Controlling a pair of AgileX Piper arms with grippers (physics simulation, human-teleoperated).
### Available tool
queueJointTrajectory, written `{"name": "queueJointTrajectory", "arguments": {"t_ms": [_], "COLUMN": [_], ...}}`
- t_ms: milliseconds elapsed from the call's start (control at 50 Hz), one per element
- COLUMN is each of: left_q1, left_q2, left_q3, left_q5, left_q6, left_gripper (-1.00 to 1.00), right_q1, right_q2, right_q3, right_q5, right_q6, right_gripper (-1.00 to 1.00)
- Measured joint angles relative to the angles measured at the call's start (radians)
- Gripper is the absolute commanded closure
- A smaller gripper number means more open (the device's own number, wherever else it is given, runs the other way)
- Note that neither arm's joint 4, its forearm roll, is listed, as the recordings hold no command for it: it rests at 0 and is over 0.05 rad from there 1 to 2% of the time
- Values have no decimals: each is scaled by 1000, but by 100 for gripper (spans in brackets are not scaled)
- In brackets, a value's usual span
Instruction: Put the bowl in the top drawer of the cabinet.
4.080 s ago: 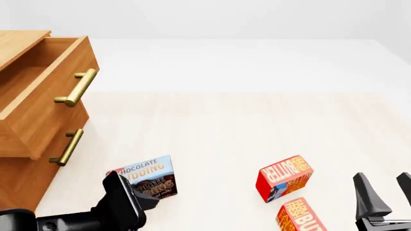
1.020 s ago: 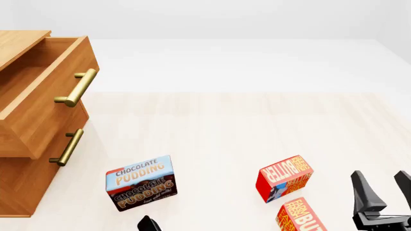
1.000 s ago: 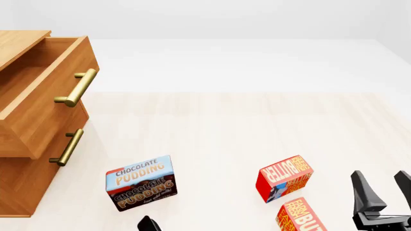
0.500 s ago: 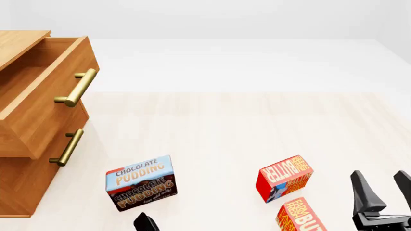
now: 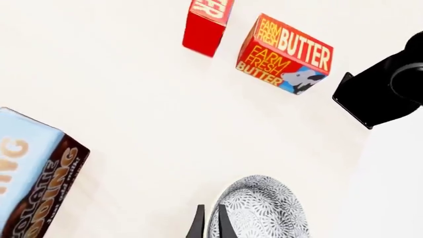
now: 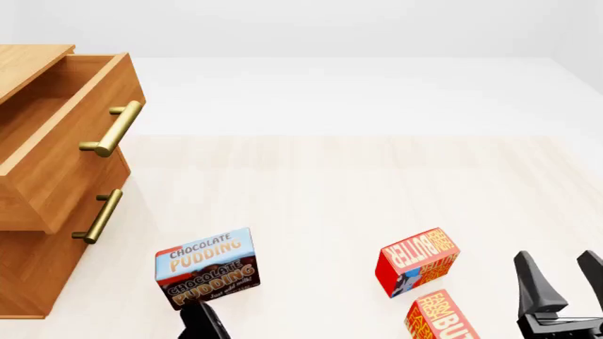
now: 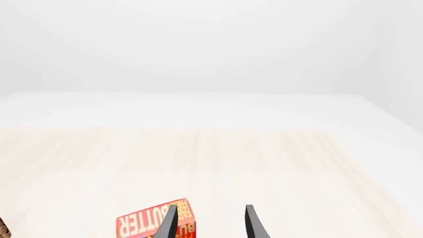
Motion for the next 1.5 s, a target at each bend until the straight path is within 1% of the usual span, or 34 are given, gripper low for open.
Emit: {"name": "queueJointTrajectory", "arguments": {"t_ms": [220,480,600,720,980,1500], "left_q1": [25,46,68,108,202,378], "left_q2": [-86,-141,-178,-209,-257,-329], "left_q3": [-40,-95,-127,-161,-249,-512], "left_q5": [92,189,234,273,357,540], "left_q6": [-59,-116,-139,-153,-208,-225], "left_gripper": [100,100,100,100,100,100], "right_q1": [7,14,17,21,30,41], "right_q2": [-8,-16,-20,-25,-38,-53], "right_q3": [0,0,0,0,-1,-1], "right_q5": [4,8,10,13,19,27], "right_q6": [1,3,4,5,7,8], "right_gripper": [-100,-100,-100,-100,-100,-100]}}
